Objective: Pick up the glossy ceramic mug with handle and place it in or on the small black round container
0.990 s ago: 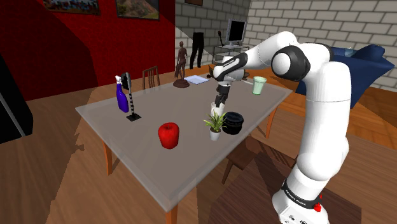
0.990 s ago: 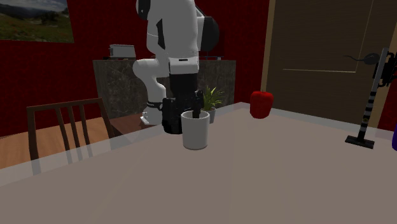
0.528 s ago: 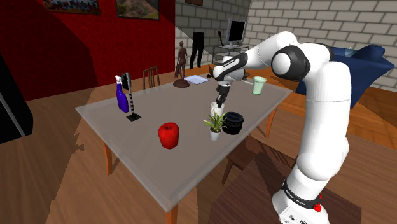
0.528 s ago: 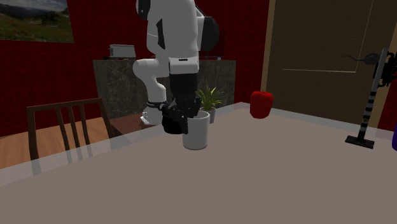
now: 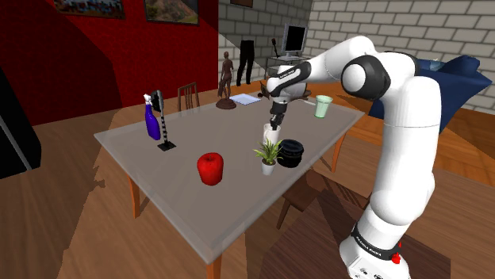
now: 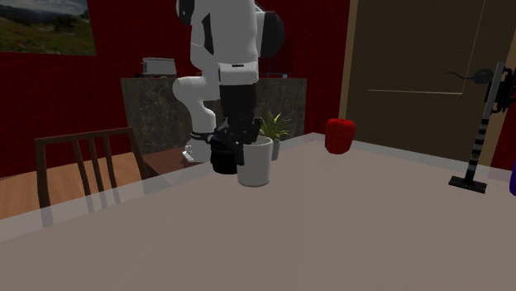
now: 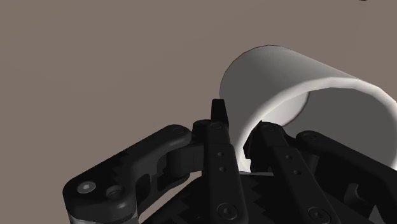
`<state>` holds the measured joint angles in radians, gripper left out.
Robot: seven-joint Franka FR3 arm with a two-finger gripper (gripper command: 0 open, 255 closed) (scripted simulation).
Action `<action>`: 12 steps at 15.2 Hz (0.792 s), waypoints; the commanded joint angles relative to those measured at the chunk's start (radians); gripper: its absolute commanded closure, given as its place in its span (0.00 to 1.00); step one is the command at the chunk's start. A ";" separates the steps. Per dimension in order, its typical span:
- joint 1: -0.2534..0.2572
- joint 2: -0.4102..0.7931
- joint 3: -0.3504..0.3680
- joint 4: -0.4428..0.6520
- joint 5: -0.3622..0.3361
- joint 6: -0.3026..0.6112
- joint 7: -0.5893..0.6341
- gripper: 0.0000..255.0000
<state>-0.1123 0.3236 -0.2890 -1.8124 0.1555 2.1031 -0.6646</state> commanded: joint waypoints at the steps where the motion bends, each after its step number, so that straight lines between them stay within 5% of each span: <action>1: 0.001 -0.011 -0.002 0.013 -0.005 -0.023 0.005 1.00; 12: 0.004 -0.059 -0.009 0.099 -0.027 -0.154 0.023 1.00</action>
<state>-0.1086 0.2713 -0.2970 -1.7212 0.1314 1.9627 -0.6438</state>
